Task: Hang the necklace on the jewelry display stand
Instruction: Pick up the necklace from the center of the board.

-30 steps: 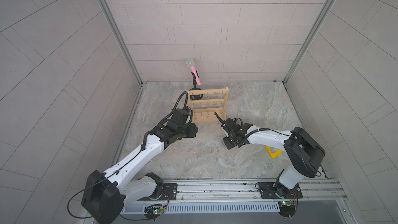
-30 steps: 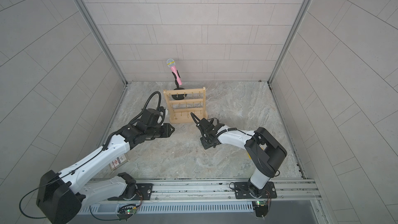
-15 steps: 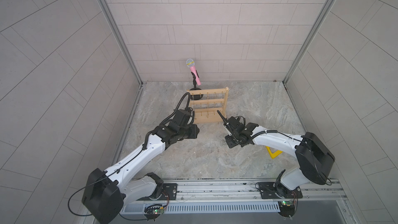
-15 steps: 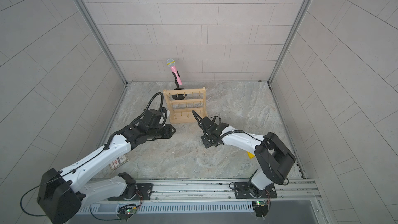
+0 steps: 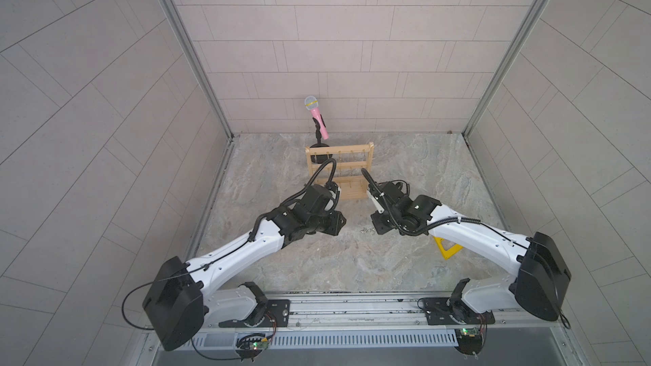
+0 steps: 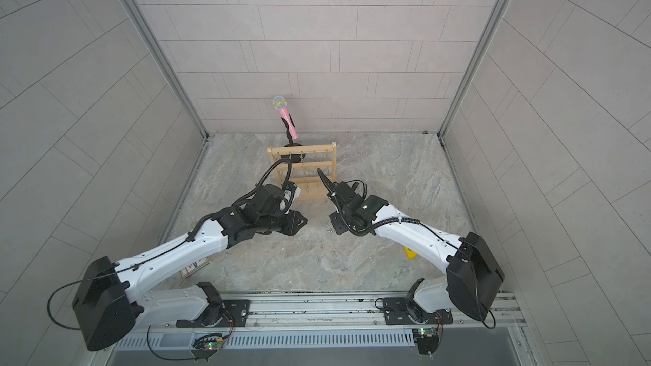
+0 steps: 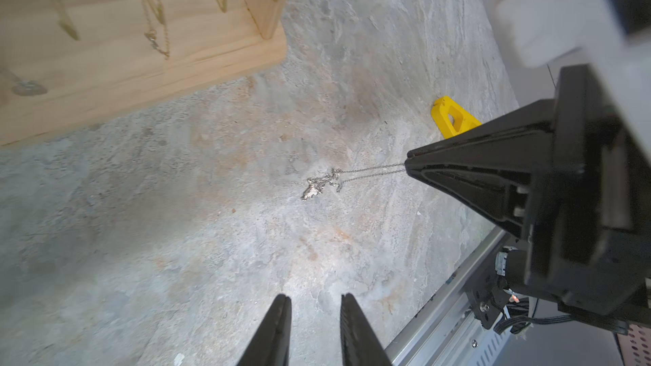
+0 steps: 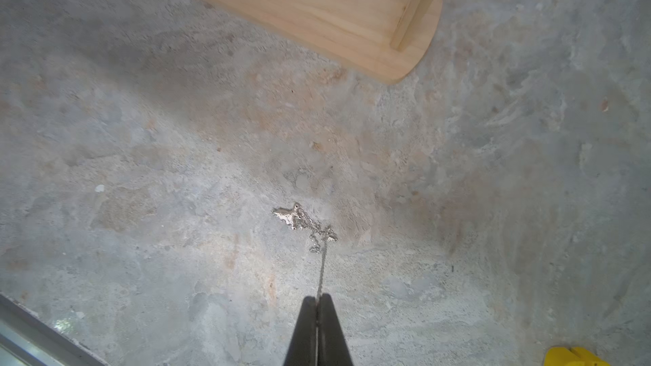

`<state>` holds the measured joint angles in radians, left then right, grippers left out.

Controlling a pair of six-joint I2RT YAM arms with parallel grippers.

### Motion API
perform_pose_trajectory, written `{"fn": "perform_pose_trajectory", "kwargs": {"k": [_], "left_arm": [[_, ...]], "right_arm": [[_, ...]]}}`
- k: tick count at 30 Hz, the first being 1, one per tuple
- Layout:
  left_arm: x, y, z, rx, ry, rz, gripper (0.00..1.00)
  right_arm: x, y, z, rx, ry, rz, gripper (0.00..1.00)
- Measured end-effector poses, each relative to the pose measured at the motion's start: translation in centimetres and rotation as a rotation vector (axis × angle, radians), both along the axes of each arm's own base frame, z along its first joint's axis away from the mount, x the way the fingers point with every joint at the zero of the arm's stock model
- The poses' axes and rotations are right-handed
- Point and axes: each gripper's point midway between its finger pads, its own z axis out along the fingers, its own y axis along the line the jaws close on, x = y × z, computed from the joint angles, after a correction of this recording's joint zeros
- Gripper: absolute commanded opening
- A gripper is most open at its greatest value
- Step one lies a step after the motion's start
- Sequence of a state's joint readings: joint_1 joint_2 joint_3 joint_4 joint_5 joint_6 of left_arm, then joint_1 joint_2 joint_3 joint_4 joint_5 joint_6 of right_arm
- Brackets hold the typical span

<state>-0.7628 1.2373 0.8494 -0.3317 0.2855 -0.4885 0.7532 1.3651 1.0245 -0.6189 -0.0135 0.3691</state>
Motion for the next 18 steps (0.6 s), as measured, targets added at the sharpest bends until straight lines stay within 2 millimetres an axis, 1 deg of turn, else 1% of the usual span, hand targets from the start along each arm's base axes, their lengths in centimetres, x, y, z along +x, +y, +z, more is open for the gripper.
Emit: {"fn": "perform_pose_trajectory", "kwargs": {"k": [2,6,9,14,18], "left_arm": [[-0.1,-0.7,0.0,-0.014,-0.003,-0.017,0.30],[0.2,-1.8,0.9,-0.060,-0.034,-0.039,0.30],[0.5,-2.7,1.5,-0.096,-0.061,-0.053,0.30],[0.8,-3.9,2.0,-0.136,-0.082,-0.077,0.30],[0.7,-4.9,2.4,-0.168,-0.100,-0.103,0.30]], "right_arm": [[-0.1,0.2,1.1,0.015,-0.017,0.008,0.00],[-0.3,0.6,3.1,0.040,-0.045,0.022,0.00],[-0.5,0.9,4.2,0.052,-0.059,0.034,0.00],[-0.9,1.2,5.5,0.064,-0.075,0.055,0.00],[-1.3,1.3,6.6,0.087,-0.098,0.065,0.00]]}}
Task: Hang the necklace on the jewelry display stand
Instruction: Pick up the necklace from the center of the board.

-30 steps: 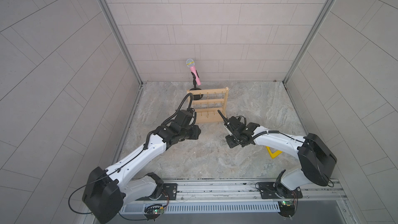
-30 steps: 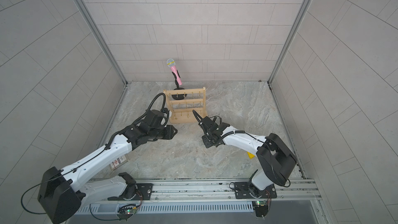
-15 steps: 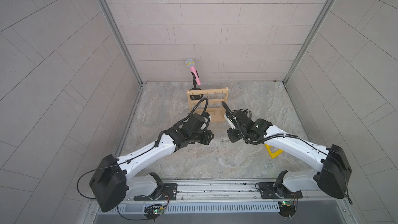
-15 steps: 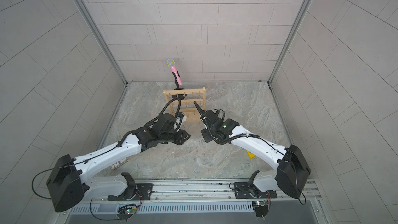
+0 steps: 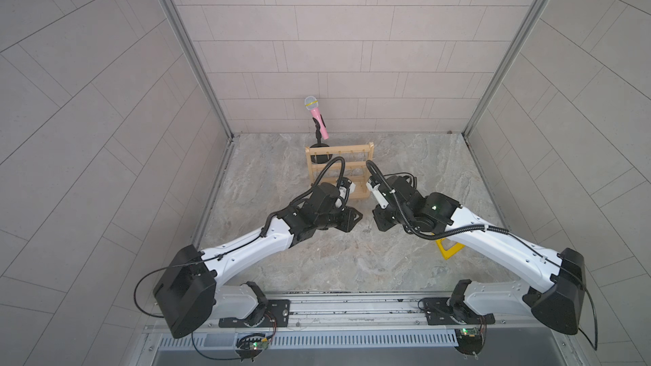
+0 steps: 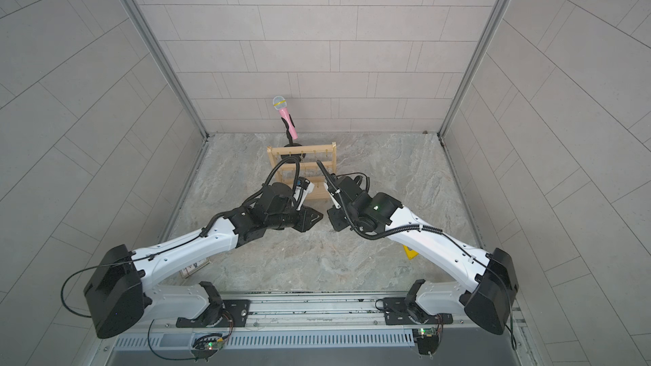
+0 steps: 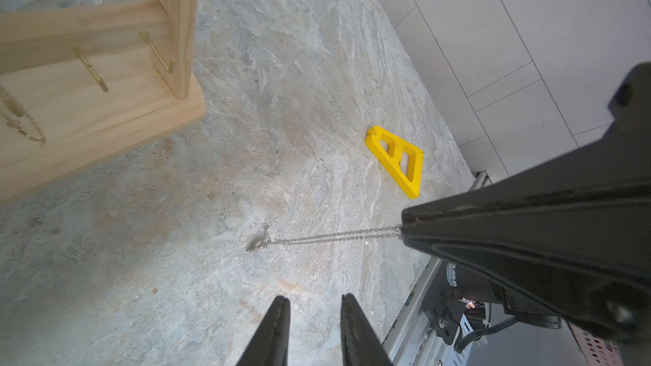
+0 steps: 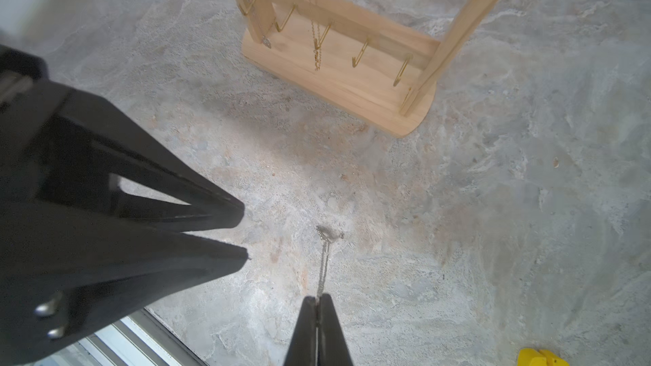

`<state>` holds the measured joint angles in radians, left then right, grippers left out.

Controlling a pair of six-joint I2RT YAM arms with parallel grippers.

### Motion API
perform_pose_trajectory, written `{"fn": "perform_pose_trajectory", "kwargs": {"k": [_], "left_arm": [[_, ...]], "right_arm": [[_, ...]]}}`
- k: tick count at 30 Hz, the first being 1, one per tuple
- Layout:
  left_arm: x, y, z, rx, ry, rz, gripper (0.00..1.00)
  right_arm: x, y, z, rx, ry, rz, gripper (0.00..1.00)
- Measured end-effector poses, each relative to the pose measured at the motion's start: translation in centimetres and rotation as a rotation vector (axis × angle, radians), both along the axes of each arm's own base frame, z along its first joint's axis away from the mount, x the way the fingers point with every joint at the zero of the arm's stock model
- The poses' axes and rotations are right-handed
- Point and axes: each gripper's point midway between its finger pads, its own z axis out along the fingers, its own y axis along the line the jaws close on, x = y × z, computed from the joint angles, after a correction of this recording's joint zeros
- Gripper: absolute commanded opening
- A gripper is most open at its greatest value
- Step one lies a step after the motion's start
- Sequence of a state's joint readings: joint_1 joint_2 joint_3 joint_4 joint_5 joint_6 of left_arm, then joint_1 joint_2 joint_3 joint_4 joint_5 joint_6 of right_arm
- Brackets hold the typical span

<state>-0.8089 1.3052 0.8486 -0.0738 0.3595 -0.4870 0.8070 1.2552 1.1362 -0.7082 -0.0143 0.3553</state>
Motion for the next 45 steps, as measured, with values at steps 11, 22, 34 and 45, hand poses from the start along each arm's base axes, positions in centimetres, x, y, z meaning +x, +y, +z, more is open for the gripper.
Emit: {"fn": "perform_pose_trajectory", "kwargs": {"k": [11,22,34,45], "left_arm": [[-1.5,-1.9,0.2,-0.063,-0.055,-0.100,0.38],[-1.4,-2.7,1.5,-0.121,-0.141,-0.149,0.40],[-1.9,-4.3,3.7,-0.232,-0.210,-0.235,0.44],[-2.5,-4.8,3.8,-0.258,-0.216,-0.278,0.33]], "right_arm": [[-0.4,0.4,3.1,0.059,-0.039,0.023,0.00],[-1.1,0.5,5.9,0.094,-0.055,0.059,0.00],[-2.2,0.6,7.6,0.134,-0.058,0.097,0.00],[-2.2,0.7,8.7,0.157,-0.074,0.102,0.00]]}}
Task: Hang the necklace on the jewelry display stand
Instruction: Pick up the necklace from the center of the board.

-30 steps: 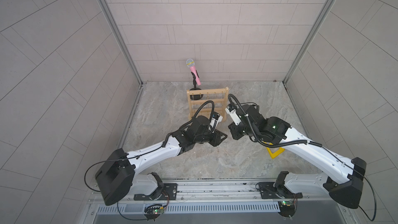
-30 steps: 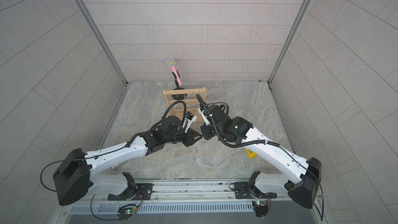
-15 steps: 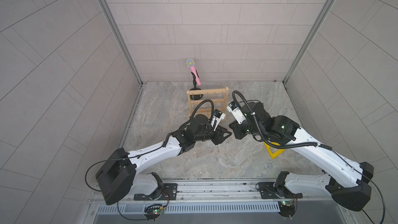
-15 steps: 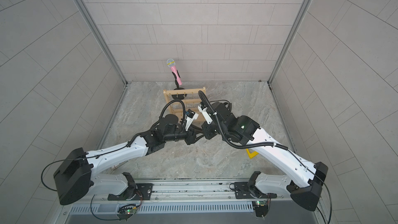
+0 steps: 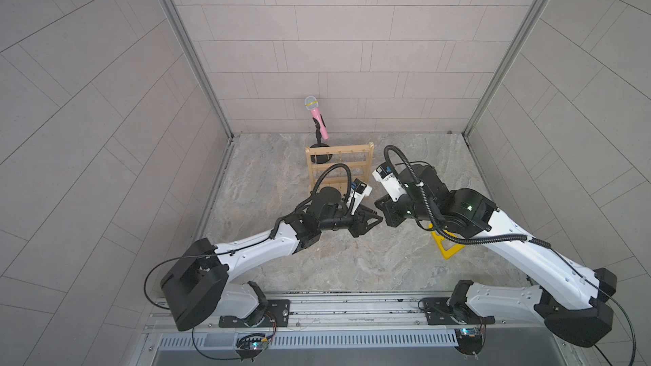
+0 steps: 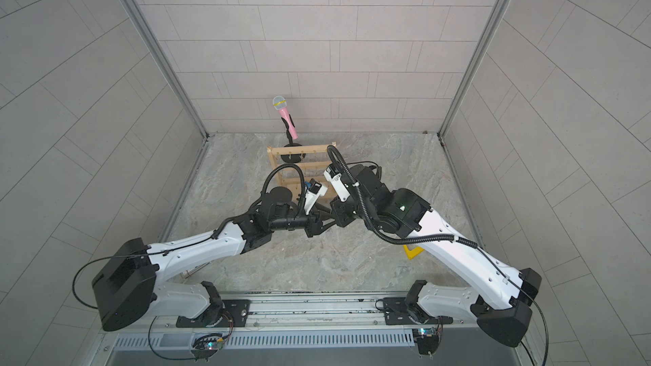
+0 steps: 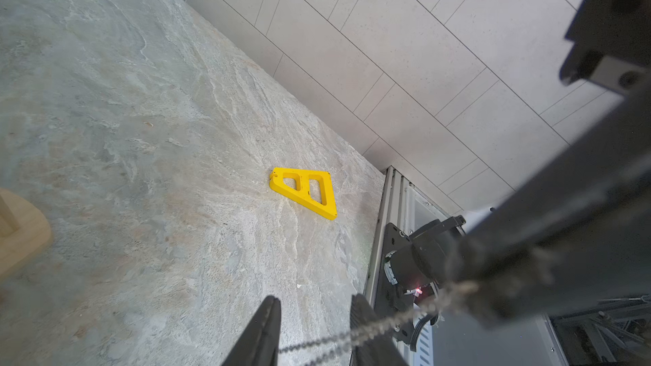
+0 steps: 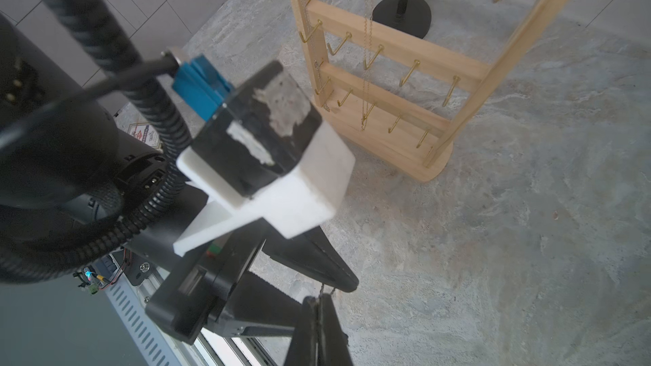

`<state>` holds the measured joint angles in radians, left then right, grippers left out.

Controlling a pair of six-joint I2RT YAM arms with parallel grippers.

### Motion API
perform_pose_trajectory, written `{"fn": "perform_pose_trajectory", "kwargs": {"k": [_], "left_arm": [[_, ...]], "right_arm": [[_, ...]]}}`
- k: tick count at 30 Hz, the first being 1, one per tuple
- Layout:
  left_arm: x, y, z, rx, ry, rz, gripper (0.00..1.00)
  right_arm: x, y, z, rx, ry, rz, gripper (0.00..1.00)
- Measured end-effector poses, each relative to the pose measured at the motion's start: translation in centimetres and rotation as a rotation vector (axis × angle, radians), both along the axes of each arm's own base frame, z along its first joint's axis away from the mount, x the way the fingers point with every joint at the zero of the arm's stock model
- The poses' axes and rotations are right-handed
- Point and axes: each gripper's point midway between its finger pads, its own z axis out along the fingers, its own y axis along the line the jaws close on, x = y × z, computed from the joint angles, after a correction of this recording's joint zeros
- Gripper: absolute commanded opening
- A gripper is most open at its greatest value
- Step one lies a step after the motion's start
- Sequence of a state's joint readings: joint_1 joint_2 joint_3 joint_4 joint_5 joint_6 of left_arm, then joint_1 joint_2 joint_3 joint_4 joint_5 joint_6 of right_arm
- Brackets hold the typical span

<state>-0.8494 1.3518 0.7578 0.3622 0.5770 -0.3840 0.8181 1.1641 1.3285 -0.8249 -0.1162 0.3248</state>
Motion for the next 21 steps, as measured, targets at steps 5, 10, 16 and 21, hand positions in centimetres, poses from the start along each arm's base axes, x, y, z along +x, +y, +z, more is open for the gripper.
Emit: {"fn": "perform_pose_trajectory", "kwargs": {"k": [5,10,16,21], "left_arm": [[-0.18,0.06,-0.29,0.003,0.003,-0.007,0.28],[-0.28,0.08,-0.43,0.004,0.004,-0.010,0.22],[-0.45,0.03,-0.36,0.001,0.001,-0.022,0.13],[-0.67,-0.04,-0.33,0.000,0.000,-0.034,0.06]], "right_arm": [[0.03,0.01,0.03,0.000,-0.001,0.000,0.00],[0.03,0.01,0.03,-0.001,-0.002,0.001,0.00],[0.08,-0.04,0.03,-0.003,-0.005,-0.002,0.00],[0.10,-0.05,0.02,-0.004,-0.005,-0.002,0.00]]}}
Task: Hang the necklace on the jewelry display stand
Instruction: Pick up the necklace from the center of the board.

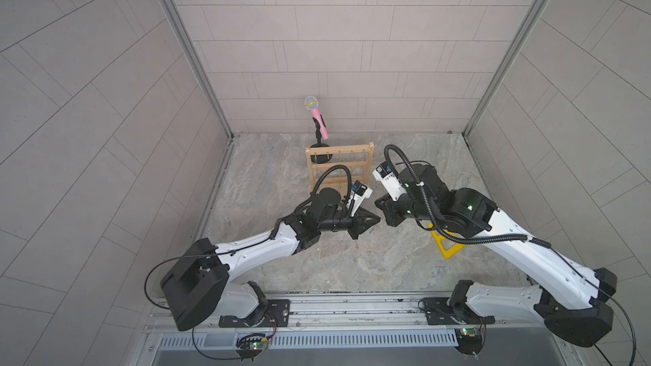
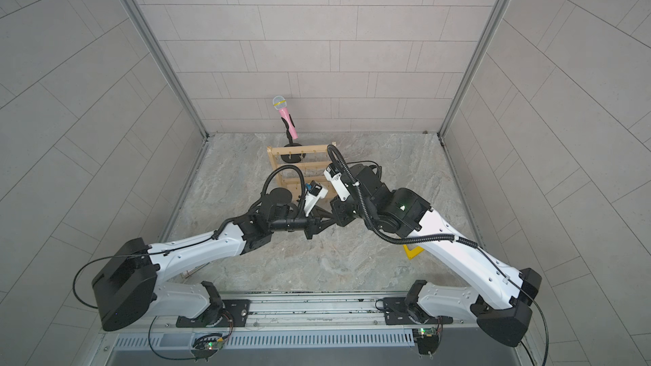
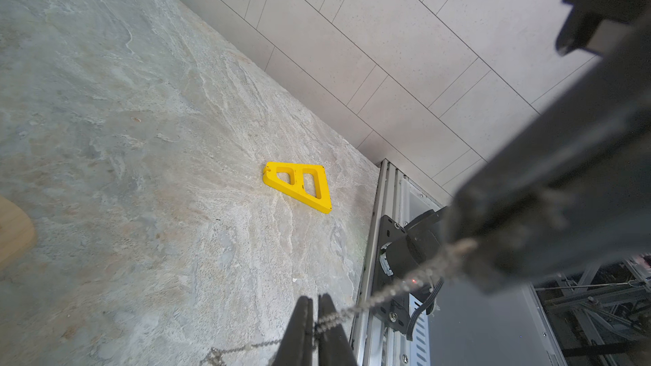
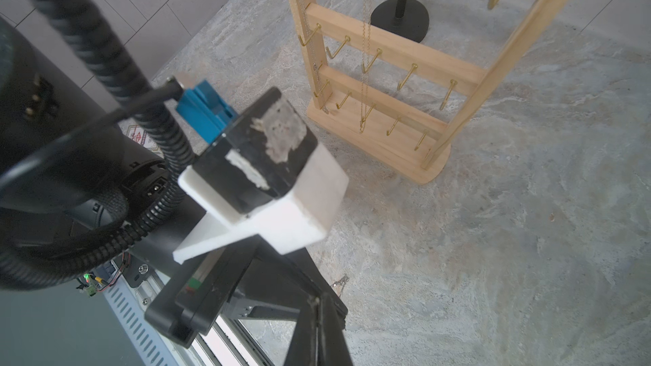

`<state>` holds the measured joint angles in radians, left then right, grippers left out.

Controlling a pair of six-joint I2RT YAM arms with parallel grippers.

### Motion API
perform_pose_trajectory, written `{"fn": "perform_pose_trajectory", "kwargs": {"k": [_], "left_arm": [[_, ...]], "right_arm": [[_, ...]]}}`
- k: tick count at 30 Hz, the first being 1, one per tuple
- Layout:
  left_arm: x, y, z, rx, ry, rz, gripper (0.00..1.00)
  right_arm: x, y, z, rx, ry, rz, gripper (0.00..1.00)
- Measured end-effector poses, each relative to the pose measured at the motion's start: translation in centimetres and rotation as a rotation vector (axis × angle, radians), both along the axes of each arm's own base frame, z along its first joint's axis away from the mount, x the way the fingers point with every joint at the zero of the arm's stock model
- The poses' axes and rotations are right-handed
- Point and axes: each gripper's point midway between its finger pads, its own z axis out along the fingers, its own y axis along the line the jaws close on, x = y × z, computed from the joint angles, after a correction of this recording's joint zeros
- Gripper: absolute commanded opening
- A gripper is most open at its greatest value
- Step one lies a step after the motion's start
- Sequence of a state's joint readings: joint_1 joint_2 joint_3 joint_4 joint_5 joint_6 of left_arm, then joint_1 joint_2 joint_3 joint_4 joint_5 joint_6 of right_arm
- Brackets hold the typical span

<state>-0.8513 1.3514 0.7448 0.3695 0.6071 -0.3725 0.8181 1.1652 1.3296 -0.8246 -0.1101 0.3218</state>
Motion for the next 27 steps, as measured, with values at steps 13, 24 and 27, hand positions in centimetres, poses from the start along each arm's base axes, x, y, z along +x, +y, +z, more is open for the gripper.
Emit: {"fn": "perform_pose_trajectory", "kwargs": {"k": [13,24,27], "left_arm": [[-1.5,0.2,3.0,-0.109,0.026,-0.038,0.05],[-2.2,0.7,7.8,-0.267,0.072,-0.057,0.06],[-2.0,0.9,8.7,-0.300,0.088,-0.057,0.06]], "right_arm": [[0.6,0.4,-1.5,-0.025,0.039,0.007,0.20],[0.4,-0.3,0.5,0.046,0.008,0.007,0.40],[0.2,-1.0,1.3,0.073,-0.002,-0.002,0.43]]}}
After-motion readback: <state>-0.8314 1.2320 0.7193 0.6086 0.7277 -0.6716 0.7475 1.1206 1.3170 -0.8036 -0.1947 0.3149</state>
